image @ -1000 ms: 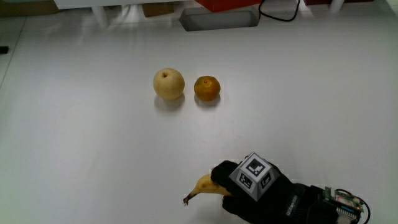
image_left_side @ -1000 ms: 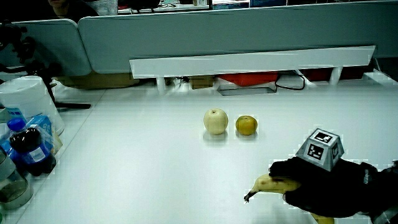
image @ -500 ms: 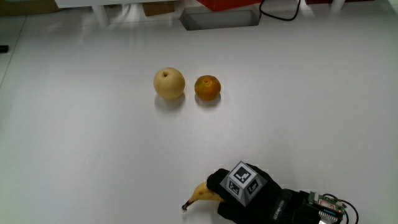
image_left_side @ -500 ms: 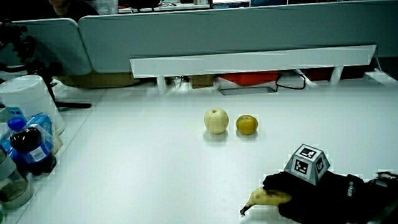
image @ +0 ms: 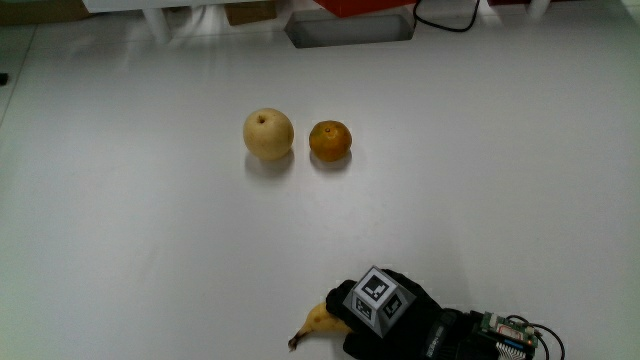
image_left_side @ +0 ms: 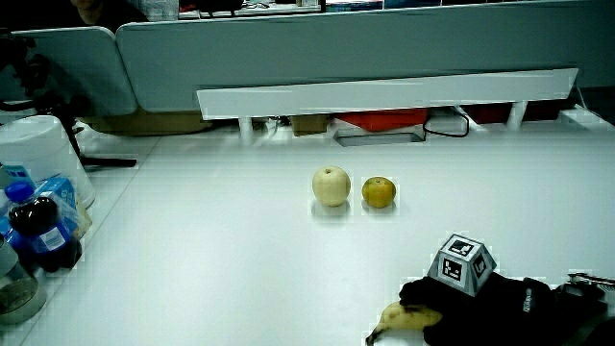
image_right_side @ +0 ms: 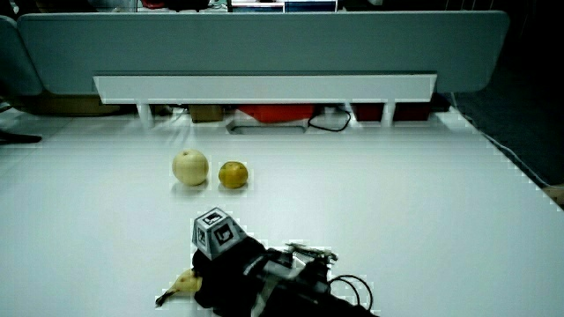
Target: Place banana
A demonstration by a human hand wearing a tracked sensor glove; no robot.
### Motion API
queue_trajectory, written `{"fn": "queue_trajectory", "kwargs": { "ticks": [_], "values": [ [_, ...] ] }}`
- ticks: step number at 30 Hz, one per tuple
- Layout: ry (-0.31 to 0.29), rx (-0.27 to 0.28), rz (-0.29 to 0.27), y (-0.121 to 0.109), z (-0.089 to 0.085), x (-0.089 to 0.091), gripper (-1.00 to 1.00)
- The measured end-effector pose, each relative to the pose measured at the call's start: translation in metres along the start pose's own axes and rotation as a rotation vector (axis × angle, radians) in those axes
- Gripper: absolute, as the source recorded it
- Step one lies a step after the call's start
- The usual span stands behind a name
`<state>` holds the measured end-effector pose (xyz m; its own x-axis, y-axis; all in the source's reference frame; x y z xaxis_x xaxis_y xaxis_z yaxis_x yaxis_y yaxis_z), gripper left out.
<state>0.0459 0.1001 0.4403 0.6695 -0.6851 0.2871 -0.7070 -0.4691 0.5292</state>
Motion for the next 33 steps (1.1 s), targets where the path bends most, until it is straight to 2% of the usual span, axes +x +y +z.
{"fn": "queue_trajectory", "kwargs": {
  "ticks": [1, 5, 6, 10, 16, 18, 23, 26, 27, 30, 33],
  "values": [
    [0.006, -0.019, -0.002, 0.001, -0.003, 0.000, 0.00],
    [-0.008, -0.014, 0.011, 0.002, -0.003, -0.003, 0.00],
    [-0.018, 0.000, 0.001, 0.001, -0.002, -0.004, 0.00],
    [-0.056, -0.001, -0.009, 0.001, -0.005, -0.007, 0.00],
    [-0.057, -0.017, -0.019, 0.003, -0.007, -0.007, -0.27],
    [-0.060, 0.001, -0.013, 0.002, -0.004, -0.007, -0.36],
    [-0.032, -0.016, -0.022, 0.004, -0.005, -0.003, -0.59],
    [0.012, -0.025, -0.024, 0.003, -0.008, 0.001, -0.73],
    [0.018, 0.000, -0.023, 0.001, -0.006, 0.002, -0.77],
    [0.033, -0.010, -0.027, 0.001, -0.005, 0.004, -0.91],
    [0.039, 0.004, -0.032, 0.000, -0.004, 0.006, -1.00]
  ]
}}
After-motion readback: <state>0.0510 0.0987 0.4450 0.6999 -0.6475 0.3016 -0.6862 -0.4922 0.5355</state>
